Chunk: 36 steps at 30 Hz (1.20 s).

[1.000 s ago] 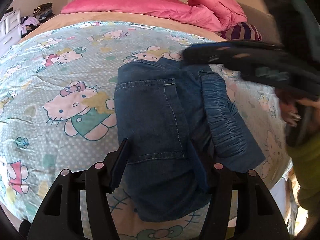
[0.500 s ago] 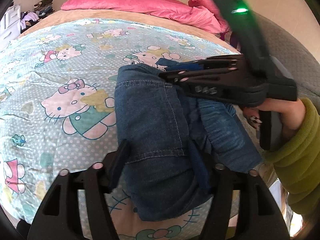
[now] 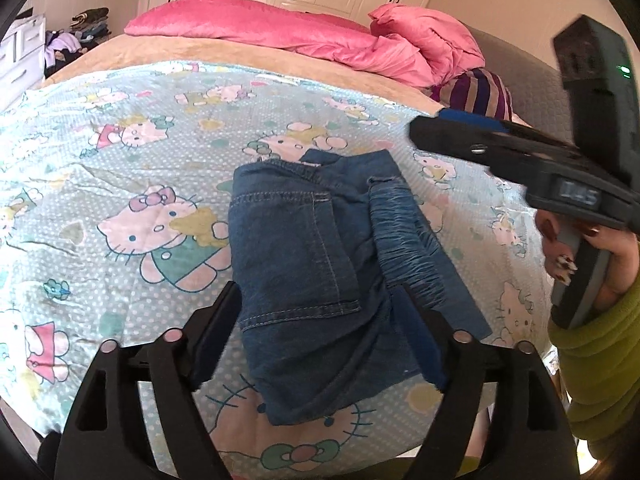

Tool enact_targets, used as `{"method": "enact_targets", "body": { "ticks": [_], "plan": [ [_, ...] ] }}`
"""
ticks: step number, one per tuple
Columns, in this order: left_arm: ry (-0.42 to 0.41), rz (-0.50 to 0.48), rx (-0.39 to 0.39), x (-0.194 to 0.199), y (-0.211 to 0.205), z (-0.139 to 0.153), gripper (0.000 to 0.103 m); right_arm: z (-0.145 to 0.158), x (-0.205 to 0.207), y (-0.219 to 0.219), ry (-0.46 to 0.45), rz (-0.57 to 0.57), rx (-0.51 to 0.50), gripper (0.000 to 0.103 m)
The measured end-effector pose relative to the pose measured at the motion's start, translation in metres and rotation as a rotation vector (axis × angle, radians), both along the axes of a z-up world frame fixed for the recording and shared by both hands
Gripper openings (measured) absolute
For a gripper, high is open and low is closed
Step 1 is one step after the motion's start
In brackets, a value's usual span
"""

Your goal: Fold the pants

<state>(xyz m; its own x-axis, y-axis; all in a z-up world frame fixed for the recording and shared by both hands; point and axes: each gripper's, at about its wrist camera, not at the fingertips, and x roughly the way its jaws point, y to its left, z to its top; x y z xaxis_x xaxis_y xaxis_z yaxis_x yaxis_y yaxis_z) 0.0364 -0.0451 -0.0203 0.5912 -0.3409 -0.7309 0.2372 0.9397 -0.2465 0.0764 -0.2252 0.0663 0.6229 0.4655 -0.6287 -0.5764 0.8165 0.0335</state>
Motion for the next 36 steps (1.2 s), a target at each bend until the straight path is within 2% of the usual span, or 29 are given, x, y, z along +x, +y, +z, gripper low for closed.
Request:
{"method": "enact_targets", "body": {
  "ticks": [6,8,14,26,36],
  "plan": [
    [-0.030,0.002,0.009,-0.007,-0.001,0.014,0.088,0.017,-0.019,-0.014,-0.058,-0.022,0.034,0.085],
    [-0.037,0.007,0.015,-0.008,-0.002,0.016,0.096,0.017,-0.023,-0.019,-0.065,-0.038,0.037,0.087],
    [-0.037,0.025,0.030,-0.005,-0.001,0.018,0.098,0.008,-0.028,-0.035,-0.051,-0.083,0.041,0.090],
    [0.000,0.086,0.042,0.008,0.008,0.007,0.098,-0.022,-0.028,-0.064,0.025,-0.163,0.049,0.091],
    [0.052,0.145,0.019,0.025,0.023,-0.007,0.098,-0.057,-0.012,-0.068,0.180,-0.195,0.069,0.091]
  ]
}}
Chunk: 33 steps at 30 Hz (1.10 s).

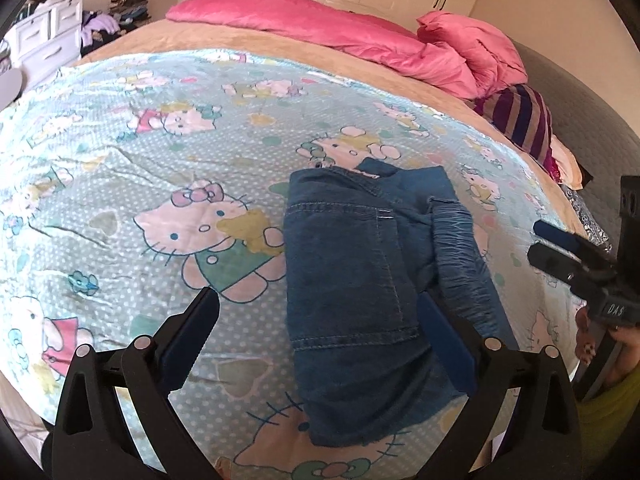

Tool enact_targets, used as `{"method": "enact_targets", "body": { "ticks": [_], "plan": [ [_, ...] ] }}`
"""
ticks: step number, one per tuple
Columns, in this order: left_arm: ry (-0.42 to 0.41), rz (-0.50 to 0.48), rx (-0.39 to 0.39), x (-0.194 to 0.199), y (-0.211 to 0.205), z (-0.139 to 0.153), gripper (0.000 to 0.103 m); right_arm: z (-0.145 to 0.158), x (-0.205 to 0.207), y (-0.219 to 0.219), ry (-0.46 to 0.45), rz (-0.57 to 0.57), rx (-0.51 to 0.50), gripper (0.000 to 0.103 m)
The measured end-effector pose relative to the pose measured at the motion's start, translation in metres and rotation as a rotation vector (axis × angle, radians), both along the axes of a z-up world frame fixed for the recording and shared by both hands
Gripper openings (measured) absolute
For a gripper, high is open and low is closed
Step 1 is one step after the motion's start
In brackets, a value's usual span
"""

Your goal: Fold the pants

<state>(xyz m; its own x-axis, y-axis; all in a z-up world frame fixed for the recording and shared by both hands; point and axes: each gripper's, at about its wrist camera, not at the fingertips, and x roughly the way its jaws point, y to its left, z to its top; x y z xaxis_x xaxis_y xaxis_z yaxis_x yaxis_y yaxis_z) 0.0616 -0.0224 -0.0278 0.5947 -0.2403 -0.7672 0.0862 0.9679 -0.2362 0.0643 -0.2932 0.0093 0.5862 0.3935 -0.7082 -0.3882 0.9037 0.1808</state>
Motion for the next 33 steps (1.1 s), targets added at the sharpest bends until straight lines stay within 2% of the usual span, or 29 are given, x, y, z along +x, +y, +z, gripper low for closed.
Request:
{"method": "enact_targets", "body": {
  "ticks": [6,13,16,24,27,29,33],
  "plan": [
    [0.044,0.007,-0.023,0.016,0.000,-0.014,0.098,-0.018,0.015,0.002,0.080,-0.013,0.046,0.088],
    [0.080,0.004,-0.053,0.030,-0.001,-0.030,0.098,-0.037,0.041,0.004,0.174,-0.017,0.078,0.063],
    [0.080,-0.005,-0.051,0.033,-0.004,-0.031,0.098,-0.048,0.050,0.008,0.218,-0.006,0.082,0.056],
    [0.085,-0.038,-0.052,0.041,-0.015,-0.034,0.096,-0.052,0.057,0.015,0.217,0.025,0.090,0.056],
    [0.083,-0.056,-0.066,0.043,-0.020,-0.034,0.081,-0.053,0.057,0.018,0.207,0.046,0.083,0.056],
    [0.078,-0.066,-0.052,0.044,-0.025,-0.034,0.079,-0.054,0.059,0.020,0.206,0.051,0.083,0.056],
    [0.075,-0.074,-0.047,0.045,-0.027,-0.035,0.069,-0.054,0.058,0.024,0.192,0.066,0.082,0.053]
  ]
}}
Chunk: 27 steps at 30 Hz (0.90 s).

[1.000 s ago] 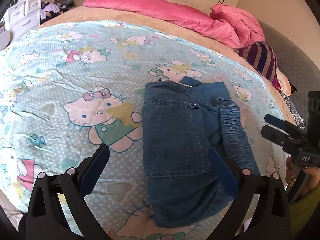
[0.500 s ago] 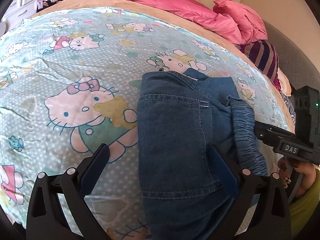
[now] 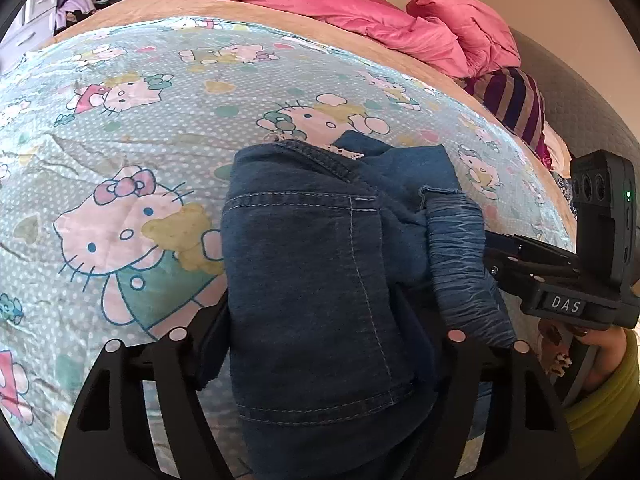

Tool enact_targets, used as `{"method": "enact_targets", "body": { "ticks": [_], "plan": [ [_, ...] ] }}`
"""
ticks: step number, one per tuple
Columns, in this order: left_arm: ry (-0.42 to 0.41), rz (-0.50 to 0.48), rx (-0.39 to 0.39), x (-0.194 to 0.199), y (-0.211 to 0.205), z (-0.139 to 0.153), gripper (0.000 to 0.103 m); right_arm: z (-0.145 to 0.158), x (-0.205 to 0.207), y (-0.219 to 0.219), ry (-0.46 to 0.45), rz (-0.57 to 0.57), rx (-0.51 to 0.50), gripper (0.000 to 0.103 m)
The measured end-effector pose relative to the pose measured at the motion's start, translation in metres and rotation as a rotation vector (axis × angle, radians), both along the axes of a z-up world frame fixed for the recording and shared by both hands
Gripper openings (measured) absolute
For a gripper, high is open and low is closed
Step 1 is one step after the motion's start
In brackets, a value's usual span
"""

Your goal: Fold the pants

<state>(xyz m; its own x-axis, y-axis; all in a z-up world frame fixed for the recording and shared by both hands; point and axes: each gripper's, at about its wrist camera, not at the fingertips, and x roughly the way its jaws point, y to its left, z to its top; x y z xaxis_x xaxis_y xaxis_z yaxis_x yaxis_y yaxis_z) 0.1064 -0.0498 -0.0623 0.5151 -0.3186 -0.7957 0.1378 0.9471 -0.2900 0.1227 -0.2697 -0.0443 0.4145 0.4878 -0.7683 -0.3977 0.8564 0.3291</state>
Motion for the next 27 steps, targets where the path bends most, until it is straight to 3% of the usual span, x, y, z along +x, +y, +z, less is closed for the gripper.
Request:
{"method": "enact_targets", "body": {
  "ticks": [3,5,8,16,27],
  "plan": [
    [-0.013,-0.005,0.007,-0.001,-0.002,0.003,0.055,0.002,-0.003,0.004,-0.020,0.028,0.004,0.039],
    [-0.036,-0.008,0.023,-0.004,-0.005,0.007,0.043,0.006,-0.006,0.009,-0.043,0.047,-0.003,0.020],
    [-0.069,-0.012,0.045,-0.009,-0.008,0.015,0.035,0.015,-0.014,0.017,-0.106,0.049,-0.047,0.008],
    [-0.121,-0.001,0.030,-0.011,-0.006,0.032,0.032,0.036,-0.018,0.030,-0.186,0.069,-0.067,0.008],
    [-0.167,0.055,0.029,0.015,0.011,0.049,0.032,0.049,0.014,0.052,-0.225,0.087,-0.057,0.008]
  ]
}}
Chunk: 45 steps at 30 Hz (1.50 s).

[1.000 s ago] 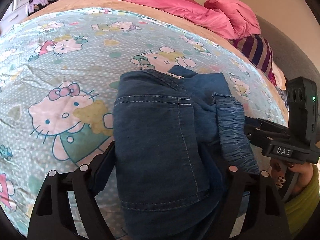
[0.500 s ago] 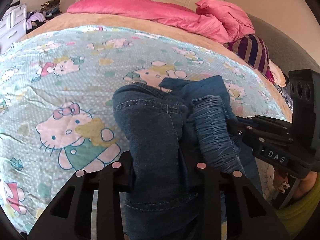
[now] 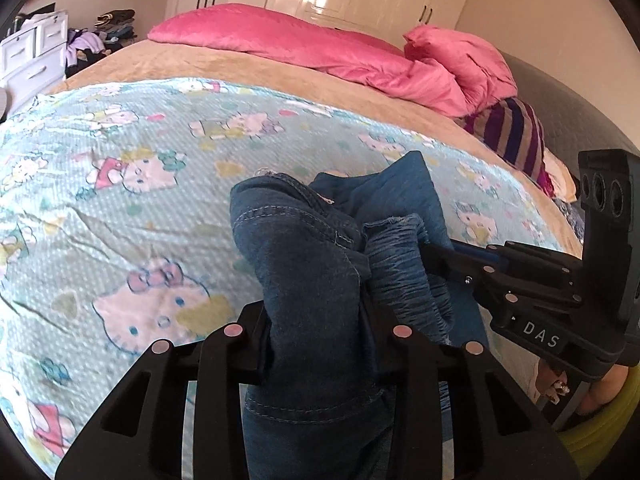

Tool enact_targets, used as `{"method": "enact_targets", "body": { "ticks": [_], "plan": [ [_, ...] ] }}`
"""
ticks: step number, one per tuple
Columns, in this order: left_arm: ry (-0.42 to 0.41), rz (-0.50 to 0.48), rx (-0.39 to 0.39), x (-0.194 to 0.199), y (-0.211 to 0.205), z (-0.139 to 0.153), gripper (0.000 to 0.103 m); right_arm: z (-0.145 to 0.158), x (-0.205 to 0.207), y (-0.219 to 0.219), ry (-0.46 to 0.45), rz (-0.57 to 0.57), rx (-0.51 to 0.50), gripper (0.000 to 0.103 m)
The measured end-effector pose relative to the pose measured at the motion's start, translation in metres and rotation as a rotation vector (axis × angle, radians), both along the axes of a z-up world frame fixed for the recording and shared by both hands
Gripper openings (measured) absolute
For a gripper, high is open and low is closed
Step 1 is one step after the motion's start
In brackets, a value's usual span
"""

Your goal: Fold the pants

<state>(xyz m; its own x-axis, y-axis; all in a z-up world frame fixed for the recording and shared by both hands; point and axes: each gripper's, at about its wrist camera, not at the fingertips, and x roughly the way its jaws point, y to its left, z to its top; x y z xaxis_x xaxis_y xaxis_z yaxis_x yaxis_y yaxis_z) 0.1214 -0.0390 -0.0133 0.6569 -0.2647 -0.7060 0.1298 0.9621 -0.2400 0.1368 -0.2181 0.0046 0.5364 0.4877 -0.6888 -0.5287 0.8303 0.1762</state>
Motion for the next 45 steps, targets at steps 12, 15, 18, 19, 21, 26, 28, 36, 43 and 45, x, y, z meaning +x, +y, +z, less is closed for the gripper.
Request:
{"method": "enact_targets", "body": {
  "ticks": [12,15,18,19,21,26,28,36,43,45],
  "plan": [
    [-0.037,0.045,-0.004,0.029,0.020,0.005,0.032,0.003,0.033,0.018,-0.016,-0.013,0.014,0.008],
    [-0.039,0.051,-0.005,0.034,0.024,0.003,0.032,0.001,0.038,0.021,-0.013,-0.015,0.010,0.008],
    [-0.037,0.056,0.002,0.039,0.027,-0.001,0.032,0.000,0.041,0.022,-0.011,-0.018,0.005,0.008],
    [-0.036,0.056,0.003,0.040,0.027,-0.002,0.032,-0.001,0.041,0.022,-0.012,-0.019,0.002,0.008],
    [-0.039,0.056,0.011,0.041,0.027,-0.003,0.032,-0.002,0.041,0.022,-0.014,-0.023,-0.003,0.008],
    [-0.035,0.060,0.015,0.042,0.029,-0.006,0.032,-0.005,0.044,0.020,-0.006,-0.034,-0.003,0.008],
    [-0.030,0.064,0.017,0.043,0.030,-0.008,0.032,-0.007,0.045,0.019,0.000,-0.043,-0.003,0.008],
    [-0.015,0.080,0.013,0.042,0.035,-0.015,0.032,-0.013,0.047,0.013,0.011,-0.076,-0.020,0.010],
    [-0.003,0.086,0.017,0.041,0.038,-0.019,0.033,-0.020,0.051,0.011,0.028,-0.100,-0.053,0.010],
    [0.002,0.089,0.016,0.041,0.038,-0.020,0.035,-0.022,0.053,0.010,0.040,-0.109,-0.062,0.011]
  ]
}}
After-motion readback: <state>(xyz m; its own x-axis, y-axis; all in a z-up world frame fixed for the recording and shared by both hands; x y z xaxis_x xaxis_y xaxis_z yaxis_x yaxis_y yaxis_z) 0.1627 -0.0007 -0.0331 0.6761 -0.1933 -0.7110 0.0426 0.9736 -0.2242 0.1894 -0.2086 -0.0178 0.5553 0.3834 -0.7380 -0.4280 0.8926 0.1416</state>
